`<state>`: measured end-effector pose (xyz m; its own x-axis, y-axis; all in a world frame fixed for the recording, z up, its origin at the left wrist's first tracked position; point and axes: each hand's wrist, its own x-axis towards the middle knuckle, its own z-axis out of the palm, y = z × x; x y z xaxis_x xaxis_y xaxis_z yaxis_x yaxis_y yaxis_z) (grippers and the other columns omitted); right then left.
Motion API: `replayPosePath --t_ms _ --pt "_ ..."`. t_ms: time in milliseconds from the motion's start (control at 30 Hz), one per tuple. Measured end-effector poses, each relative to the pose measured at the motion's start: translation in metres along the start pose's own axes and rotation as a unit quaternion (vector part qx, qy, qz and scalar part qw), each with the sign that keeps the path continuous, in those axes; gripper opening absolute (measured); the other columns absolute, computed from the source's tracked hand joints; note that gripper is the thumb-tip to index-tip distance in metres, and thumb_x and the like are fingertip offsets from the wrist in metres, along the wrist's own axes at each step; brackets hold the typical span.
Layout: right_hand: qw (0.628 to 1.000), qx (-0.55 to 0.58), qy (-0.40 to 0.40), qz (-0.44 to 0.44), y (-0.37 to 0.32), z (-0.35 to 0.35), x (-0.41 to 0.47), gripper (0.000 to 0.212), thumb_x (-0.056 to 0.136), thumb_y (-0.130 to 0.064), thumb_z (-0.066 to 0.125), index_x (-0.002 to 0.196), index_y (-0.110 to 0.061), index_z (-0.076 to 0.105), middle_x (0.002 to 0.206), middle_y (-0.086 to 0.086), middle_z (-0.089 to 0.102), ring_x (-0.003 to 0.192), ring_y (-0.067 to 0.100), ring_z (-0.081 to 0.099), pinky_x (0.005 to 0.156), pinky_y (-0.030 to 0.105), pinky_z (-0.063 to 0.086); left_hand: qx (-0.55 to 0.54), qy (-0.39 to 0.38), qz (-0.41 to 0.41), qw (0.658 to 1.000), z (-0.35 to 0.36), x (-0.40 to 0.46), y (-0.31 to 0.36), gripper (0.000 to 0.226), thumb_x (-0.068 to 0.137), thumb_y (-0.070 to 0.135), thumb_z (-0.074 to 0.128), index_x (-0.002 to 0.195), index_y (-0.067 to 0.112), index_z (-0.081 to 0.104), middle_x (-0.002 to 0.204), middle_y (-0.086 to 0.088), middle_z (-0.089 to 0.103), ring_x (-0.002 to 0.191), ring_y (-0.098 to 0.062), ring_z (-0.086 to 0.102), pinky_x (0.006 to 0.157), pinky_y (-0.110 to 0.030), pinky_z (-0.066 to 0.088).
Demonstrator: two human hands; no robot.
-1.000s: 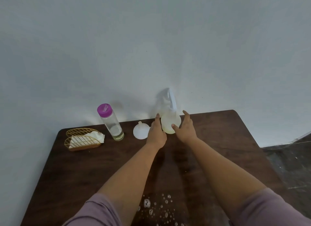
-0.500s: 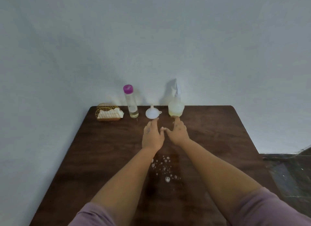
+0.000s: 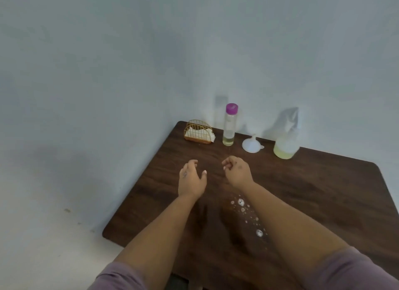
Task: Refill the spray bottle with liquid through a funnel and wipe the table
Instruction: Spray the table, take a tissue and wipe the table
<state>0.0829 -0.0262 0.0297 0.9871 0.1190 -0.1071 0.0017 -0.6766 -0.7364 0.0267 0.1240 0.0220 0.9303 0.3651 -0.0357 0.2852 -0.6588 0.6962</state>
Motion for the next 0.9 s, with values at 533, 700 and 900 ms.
replayPosePath --t_ms 533,700,900 --pt "0.993 -0.056 0.077 0.07 -0.025 0.079 0.221 0.04 0.088 0.008 0.052 0.121 -0.012 0.063 0.124 0.009 0.058 0.109 0.024 0.056 0.093 0.029 0.046 0.032 -0.027 0.039 0.998 -0.01 0.211 -0.057 0.046 0.093 0.027 0.061 0.135 0.02 0.045 0.135 -0.001 0.051 0.128 -0.017 0.044 0.095 -0.024 0.038" --pt "0.986 -0.163 0.013 0.032 -0.015 0.085 0.234 0.043 0.084 0.006 0.059 0.122 -0.015 0.062 0.124 0.005 0.056 0.11 0.024 0.056 0.096 0.034 0.049 0.03 -0.038 0.057 0.997 0.001 0.228 -0.066 0.047 0.092 0.028 0.062 0.135 0.02 0.045 0.136 0.001 0.05 0.13 -0.017 0.043 0.097 -0.025 0.04" --pt "0.984 -0.176 0.0 -0.013 -0.007 0.09 0.232 0.038 0.089 0.0 0.054 0.123 -0.016 0.06 0.122 0.005 0.056 0.106 0.024 0.056 0.09 0.033 0.049 0.02 -0.05 0.071 0.996 0.007 0.233 -0.067 0.047 0.093 0.028 0.062 0.136 0.02 0.045 0.137 0.001 0.05 0.131 -0.016 0.041 0.098 -0.024 0.04"
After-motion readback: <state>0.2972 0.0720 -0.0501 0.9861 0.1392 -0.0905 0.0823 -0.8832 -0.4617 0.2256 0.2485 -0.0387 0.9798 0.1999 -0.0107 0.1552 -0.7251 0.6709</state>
